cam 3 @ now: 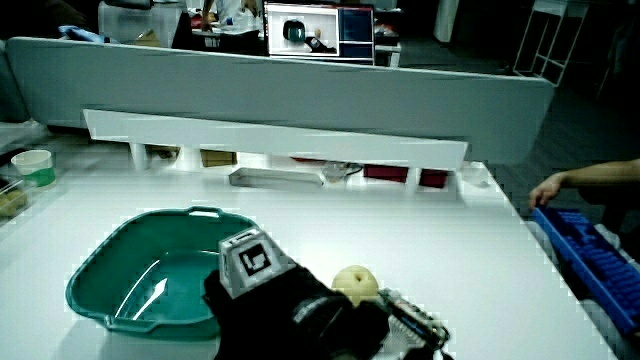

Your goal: Pick pear from desk

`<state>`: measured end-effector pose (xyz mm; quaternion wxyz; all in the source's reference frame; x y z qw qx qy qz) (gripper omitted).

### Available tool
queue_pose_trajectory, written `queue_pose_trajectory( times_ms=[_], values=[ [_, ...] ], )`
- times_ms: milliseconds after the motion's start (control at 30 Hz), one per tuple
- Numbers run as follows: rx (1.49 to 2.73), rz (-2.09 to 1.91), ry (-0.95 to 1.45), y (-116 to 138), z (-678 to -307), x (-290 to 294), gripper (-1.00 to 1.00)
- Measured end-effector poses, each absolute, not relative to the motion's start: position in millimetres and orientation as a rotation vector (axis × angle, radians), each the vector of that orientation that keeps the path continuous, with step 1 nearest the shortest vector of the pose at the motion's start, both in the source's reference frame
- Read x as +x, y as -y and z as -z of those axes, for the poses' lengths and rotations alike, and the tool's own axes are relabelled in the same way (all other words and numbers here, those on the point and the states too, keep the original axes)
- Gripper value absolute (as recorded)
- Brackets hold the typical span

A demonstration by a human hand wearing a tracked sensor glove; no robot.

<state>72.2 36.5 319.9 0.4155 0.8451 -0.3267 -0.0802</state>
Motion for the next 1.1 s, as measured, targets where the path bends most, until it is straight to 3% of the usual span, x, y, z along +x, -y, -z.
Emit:
queue_pose_trajectory(
  times_ms=[233, 267, 400, 800, 1100],
  values=[
    [2.219, 0.162, 0.752, -7, -316, 86, 0.00],
    [2.182, 0.104, 0.702, -1, -325, 91, 0.00],
    [2.275, 0.137, 0.646, 21, -325, 102, 0.00],
    [2.193, 0.096, 0.385, 70, -376, 145, 0.00],
    [2.119, 0.050, 0.256, 93, -411, 168, 0.00]
  ],
)
